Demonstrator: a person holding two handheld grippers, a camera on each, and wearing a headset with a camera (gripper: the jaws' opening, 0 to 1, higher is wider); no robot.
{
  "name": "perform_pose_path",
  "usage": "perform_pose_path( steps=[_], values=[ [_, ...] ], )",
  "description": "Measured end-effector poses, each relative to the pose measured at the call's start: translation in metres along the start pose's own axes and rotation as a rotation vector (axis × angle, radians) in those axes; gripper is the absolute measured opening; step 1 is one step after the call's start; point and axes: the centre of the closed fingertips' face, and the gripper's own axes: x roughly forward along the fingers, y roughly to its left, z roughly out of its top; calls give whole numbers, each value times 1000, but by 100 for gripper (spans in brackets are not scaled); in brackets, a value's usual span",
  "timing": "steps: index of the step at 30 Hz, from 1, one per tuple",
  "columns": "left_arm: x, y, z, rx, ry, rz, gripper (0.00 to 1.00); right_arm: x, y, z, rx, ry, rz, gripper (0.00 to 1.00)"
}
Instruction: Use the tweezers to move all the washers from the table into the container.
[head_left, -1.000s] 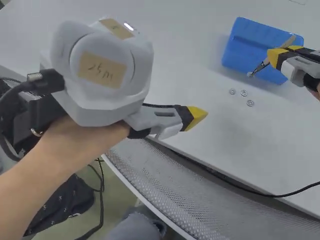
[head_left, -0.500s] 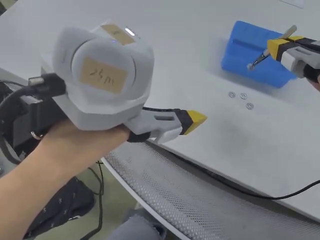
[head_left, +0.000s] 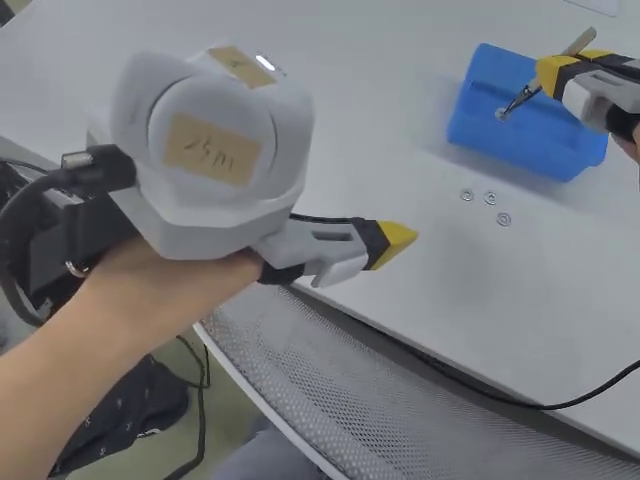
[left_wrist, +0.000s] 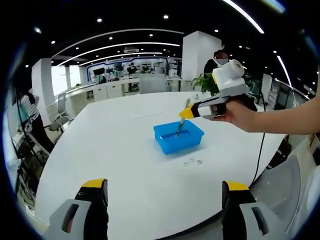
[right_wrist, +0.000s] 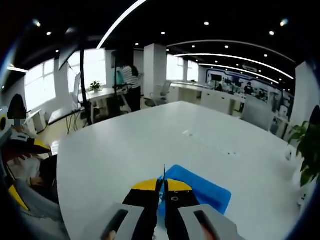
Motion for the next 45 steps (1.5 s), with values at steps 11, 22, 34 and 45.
perform_pose_path(
  steps=[11,22,34,45],
  values=[
    [9,5,0,-16,13,7,97,25,-10,-11,9,24,-6,0],
    [18,0,-6,-11,30,-14,97,48,-14,-28,-6,60,-4,0],
    [17,-3,4,7,-12,-27,98,56,-17,-40,-16,86,-13,0],
    [15,-3,3,7,-7,-23,97,61,-22,-41,-18,68,-38,0]
  ],
)
